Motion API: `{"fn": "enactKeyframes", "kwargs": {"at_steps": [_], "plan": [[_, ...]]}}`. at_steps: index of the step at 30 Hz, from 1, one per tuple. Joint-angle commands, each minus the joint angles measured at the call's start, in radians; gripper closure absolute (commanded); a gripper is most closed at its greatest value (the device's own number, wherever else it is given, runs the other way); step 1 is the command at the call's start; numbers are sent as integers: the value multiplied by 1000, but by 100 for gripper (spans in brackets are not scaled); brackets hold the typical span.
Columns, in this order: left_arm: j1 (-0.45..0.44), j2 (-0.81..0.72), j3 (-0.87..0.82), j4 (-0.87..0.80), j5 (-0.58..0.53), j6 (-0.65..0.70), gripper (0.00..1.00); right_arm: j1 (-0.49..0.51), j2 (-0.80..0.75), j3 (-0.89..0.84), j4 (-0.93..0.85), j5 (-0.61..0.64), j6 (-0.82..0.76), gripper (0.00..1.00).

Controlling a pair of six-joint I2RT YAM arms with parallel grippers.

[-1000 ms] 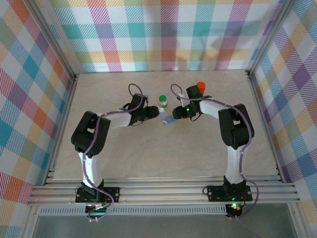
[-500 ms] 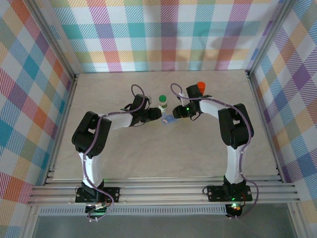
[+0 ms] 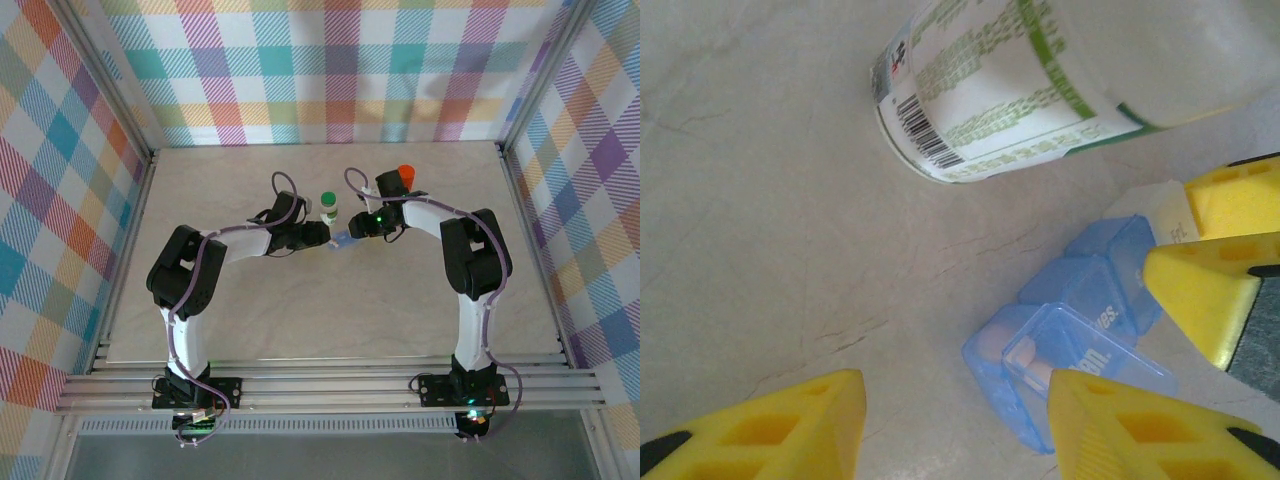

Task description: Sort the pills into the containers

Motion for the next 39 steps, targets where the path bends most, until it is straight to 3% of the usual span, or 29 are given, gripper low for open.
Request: {"fn": "enactKeyframes", "kwargs": {"at_steps": [1, 19, 39], "plan": [[-29, 24, 49, -5, 20, -4, 49, 5, 25, 2, -37, 15, 6, 49], [-68, 78, 109, -159, -102, 36, 54, 3, 24, -3, -28, 3, 3, 49], [-87, 67, 218, -264, -122, 69, 63, 4, 35, -7, -21, -8, -1, 48]]}}
